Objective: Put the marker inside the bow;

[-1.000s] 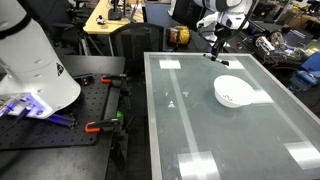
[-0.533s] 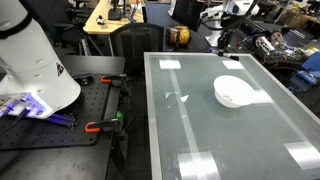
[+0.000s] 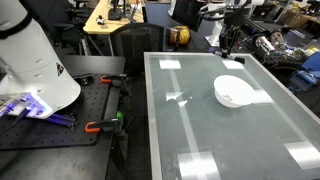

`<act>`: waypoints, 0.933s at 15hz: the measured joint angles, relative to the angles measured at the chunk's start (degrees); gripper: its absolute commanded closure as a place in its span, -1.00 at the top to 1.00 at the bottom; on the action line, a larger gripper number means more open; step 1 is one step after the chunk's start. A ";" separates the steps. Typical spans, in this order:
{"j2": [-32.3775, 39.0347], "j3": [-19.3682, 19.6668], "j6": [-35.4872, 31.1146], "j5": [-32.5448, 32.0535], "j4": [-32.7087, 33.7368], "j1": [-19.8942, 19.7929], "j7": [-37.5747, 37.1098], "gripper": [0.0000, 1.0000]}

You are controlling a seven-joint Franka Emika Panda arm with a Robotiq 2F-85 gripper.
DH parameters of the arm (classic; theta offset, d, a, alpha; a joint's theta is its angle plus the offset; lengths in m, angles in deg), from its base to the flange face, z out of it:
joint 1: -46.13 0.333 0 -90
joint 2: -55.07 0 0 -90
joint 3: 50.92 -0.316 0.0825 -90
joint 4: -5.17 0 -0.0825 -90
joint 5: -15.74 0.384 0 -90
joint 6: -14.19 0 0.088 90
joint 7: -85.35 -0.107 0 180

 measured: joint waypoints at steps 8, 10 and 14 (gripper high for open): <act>-2.53 0.68 5.49 -6.38 -2.90 -1.81 -12.30 -0.91; -2.66 0.75 6.39 -8.02 -3.26 -2.53 -15.33 -0.91; -2.67 1.00 6.57 -12.10 -4.07 -4.06 -21.73 -0.91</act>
